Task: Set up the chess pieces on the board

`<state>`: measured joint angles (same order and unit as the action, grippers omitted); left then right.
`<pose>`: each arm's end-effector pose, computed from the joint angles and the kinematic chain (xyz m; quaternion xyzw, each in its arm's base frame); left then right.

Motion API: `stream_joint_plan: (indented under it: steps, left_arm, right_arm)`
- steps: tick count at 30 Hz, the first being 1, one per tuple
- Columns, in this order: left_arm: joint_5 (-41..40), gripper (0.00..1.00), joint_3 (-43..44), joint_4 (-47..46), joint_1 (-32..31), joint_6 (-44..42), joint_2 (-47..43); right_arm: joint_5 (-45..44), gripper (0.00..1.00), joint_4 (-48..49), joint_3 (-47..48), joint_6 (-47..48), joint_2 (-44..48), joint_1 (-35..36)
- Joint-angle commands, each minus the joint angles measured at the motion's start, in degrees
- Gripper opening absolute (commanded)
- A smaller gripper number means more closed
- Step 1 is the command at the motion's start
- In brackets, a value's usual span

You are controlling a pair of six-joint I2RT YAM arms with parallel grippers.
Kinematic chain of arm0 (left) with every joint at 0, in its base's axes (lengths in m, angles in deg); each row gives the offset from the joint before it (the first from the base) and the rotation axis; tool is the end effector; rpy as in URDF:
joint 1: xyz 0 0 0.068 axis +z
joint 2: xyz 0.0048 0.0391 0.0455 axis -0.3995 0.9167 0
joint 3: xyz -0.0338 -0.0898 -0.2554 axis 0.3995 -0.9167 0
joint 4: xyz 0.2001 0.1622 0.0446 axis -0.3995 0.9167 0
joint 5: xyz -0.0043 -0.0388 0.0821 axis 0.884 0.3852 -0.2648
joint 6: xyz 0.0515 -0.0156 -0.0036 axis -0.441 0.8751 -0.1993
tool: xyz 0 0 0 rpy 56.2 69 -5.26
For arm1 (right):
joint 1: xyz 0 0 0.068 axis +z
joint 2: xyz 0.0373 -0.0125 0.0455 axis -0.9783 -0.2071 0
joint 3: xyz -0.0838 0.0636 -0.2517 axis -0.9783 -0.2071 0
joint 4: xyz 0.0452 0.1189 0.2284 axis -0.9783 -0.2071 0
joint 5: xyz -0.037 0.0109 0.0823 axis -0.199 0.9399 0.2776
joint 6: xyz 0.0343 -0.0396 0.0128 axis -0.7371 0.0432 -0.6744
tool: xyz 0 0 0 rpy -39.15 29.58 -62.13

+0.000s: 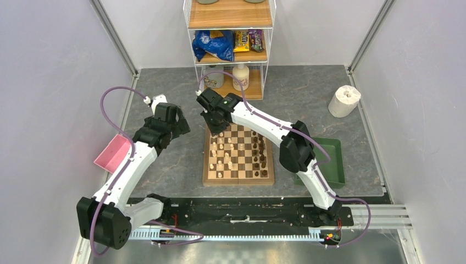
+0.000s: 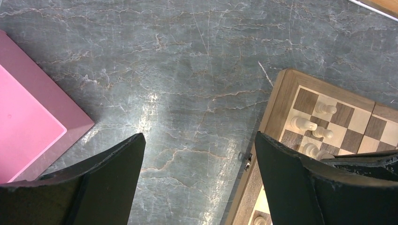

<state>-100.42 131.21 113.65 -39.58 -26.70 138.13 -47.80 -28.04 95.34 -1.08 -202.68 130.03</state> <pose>0.2206 -0.0493 0.2858 -0.1822 0.8939 0.0216 0.4090 0.3046 0.3871 0.2528 -0.2543 0.9351 0.1300 0.2099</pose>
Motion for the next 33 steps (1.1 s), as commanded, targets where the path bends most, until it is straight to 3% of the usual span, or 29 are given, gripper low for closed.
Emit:
stream_joint_plan:
  steps: [1,33]
  left_arm:
    - [-1.1,0.94,-0.2,-2.4,0.6,1.2,-1.4]
    - [0.3,0.95,-1.2,-3.2,1.4,0.6,-1.8]
  right_arm:
    - [-0.1,0.17,-0.9,4.0,0.7,-1.4,0.3]
    - [-0.6,0.19,-1.7,7.5,1.1,-7.3,0.3]
